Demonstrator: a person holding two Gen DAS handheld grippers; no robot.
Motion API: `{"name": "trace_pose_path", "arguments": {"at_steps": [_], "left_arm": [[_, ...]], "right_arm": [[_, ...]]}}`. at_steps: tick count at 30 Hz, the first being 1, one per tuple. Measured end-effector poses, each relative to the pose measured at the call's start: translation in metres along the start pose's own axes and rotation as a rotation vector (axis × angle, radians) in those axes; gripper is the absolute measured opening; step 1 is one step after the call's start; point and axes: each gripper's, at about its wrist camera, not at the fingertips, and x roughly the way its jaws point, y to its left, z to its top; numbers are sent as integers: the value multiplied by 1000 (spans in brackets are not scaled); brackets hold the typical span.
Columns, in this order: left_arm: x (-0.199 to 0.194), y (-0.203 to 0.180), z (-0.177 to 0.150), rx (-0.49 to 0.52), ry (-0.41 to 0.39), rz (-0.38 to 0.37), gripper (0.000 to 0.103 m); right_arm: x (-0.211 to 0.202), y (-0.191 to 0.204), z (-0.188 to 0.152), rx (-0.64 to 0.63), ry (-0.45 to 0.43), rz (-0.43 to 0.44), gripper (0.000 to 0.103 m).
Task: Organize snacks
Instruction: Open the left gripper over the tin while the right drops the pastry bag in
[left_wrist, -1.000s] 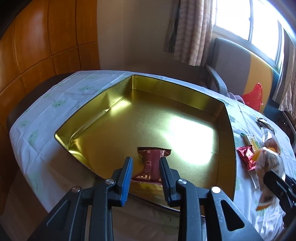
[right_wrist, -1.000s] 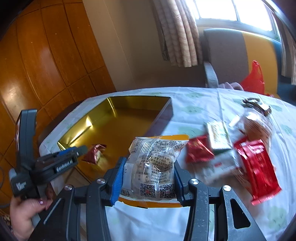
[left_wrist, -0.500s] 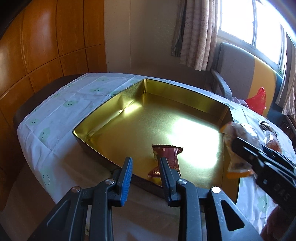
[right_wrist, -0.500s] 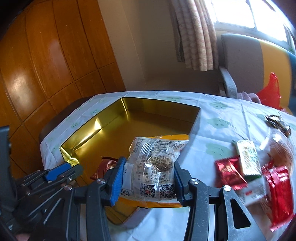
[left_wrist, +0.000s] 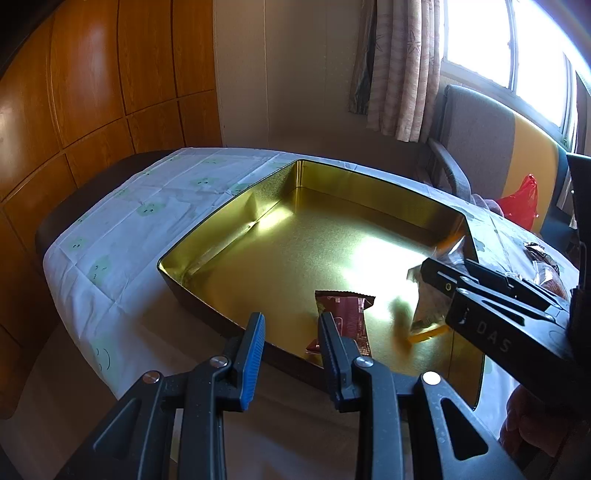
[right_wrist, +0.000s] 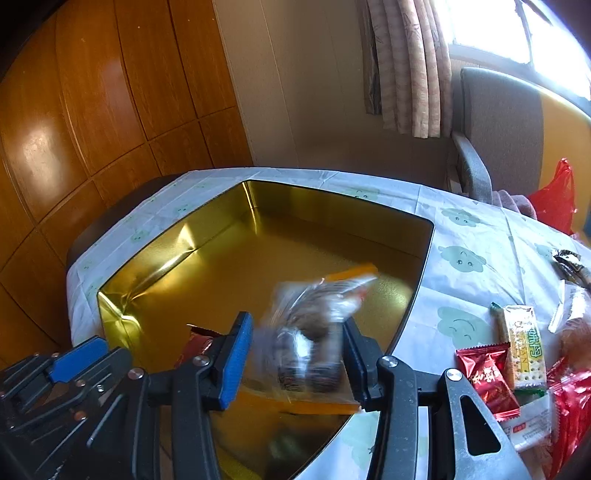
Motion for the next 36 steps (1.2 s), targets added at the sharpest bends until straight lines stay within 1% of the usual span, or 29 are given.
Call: {"name": "trace_pose_path", "arguments": {"at_steps": [6, 9, 14, 20, 26, 30, 36], "left_arm": [[0, 1, 0, -2, -1, 2, 30], [1, 1, 0, -1, 1, 2, 30], [1, 0, -1, -1, 3, 0, 30], [0, -2, -1, 3, 5, -14, 30], [-5, -8, -1, 16, -3, -28, 30], [-8, -15, -2, 25, -1, -64, 30], [-15, -34, -7, 54, 9, -172, 30]], "right_arm": [[0, 2, 0, -35, -16, -29, 48], [-6, -3, -3, -15, -21, -29, 49], [-18, -14, -7, 44, -29, -20, 53], [-35, -26, -16, 70, -33, -25, 57], [-55, -46, -34, 83, -32, -49, 58], [-69, -65, -45, 106, -31, -85, 62], [-93, -99, -69, 136, -29, -154, 63]]}}
